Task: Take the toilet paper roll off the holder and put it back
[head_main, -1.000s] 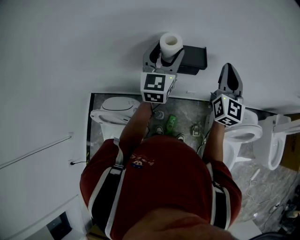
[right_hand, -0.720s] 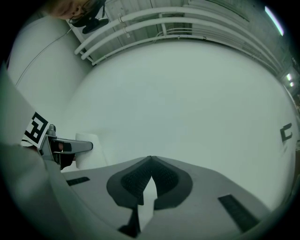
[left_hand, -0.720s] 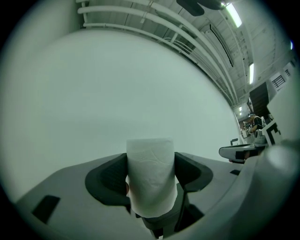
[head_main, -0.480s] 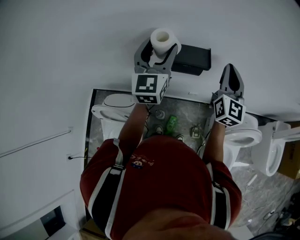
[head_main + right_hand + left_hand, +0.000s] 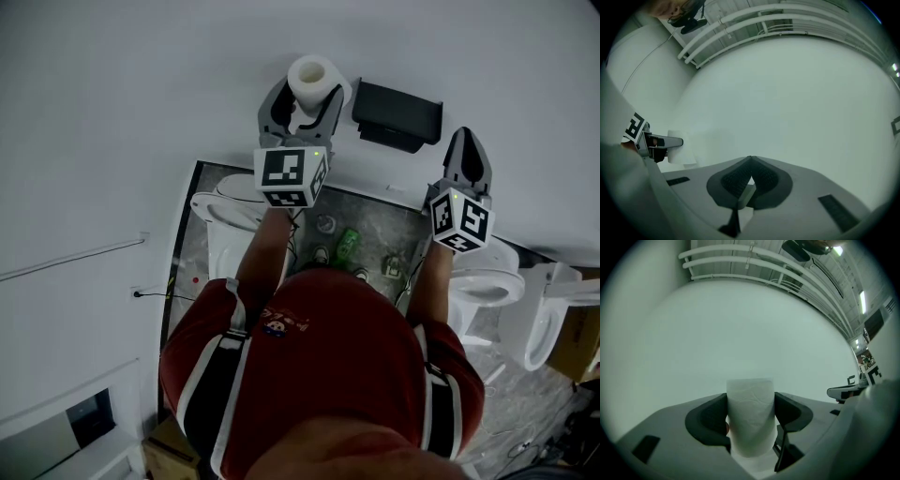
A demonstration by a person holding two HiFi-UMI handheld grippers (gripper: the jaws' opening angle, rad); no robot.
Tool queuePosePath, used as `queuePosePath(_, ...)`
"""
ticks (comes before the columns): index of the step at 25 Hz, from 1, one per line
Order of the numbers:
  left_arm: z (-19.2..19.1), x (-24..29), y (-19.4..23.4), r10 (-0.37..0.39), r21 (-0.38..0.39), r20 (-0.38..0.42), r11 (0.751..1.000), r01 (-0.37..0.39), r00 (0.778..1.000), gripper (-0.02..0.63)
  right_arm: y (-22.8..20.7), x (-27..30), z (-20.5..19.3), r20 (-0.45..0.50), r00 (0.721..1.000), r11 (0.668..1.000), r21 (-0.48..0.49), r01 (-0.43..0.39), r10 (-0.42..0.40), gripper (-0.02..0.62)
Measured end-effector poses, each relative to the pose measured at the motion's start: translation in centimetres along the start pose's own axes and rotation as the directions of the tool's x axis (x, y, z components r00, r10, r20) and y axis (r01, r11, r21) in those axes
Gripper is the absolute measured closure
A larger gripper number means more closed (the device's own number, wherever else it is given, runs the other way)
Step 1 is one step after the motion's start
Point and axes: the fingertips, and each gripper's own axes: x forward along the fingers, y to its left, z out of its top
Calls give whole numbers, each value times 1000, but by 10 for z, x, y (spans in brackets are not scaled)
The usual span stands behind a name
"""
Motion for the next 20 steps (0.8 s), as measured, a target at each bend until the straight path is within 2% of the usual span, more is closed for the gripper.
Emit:
queuePosePath(9, -39, -16, 31, 95, 17, -66, 995, -94, 993, 273, 15, 6, -7, -15, 999, 999, -1, -43, 43, 588)
queuePosePath(20, -89, -32, 31, 102, 23, -165, 995, -100, 981, 273, 14, 4, -13, -48, 998, 998, -33, -52, 51, 588)
